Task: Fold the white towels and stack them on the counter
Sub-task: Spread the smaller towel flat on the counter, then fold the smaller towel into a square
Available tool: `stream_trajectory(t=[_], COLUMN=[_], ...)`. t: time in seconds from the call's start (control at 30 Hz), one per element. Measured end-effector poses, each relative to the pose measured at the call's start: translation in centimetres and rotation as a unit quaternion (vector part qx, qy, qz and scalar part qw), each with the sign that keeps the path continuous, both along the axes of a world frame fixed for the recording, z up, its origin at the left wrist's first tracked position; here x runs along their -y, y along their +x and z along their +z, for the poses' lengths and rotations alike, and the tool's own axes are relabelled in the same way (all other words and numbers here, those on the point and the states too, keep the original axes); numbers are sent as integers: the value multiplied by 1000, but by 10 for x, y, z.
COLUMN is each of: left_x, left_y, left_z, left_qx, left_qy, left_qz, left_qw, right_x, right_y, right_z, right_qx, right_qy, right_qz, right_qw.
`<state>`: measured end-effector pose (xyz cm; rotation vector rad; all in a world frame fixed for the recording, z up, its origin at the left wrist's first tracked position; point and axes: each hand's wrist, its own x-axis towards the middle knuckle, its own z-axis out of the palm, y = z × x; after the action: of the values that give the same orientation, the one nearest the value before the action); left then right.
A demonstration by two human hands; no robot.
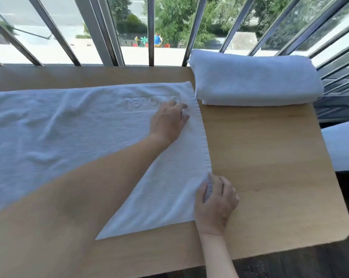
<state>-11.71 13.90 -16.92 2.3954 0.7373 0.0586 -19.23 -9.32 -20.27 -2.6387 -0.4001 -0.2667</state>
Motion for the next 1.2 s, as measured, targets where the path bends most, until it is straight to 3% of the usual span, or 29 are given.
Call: stream_trajectory(t=[0.1,0.27,0.4,0.67,0.9,1.07,1.2], left_x=[-4,-9,-11,-3,-11,-34,-68], left_y=[31,64,73,50,9,-39,-96], left_z=[0,2,1,-9,0,14,21], left_qx=[-1,-74,-90,37,144,198,214], left_qy=[-61,17,9,-43,-179,-278,-288], left_qz=[98,118,129,164,147,149,173], left_qw=[993,990,988,985,962,928,917], right_x=[20,31,22,1,-30,-60,-87], right_y=[-11,-21,-16,-9,-7,-18,-41], right_z=[-2,-1,-1,-5,1,14,25], right_qx=[-24,-49,-44,-9,-28,-103,-190], right_qy=[-7,-6,0,-26,14,120,173], right_qz=[-28,-35,-11,20,42,58,119], right_qw=[999,998,999,999,999,986,959])
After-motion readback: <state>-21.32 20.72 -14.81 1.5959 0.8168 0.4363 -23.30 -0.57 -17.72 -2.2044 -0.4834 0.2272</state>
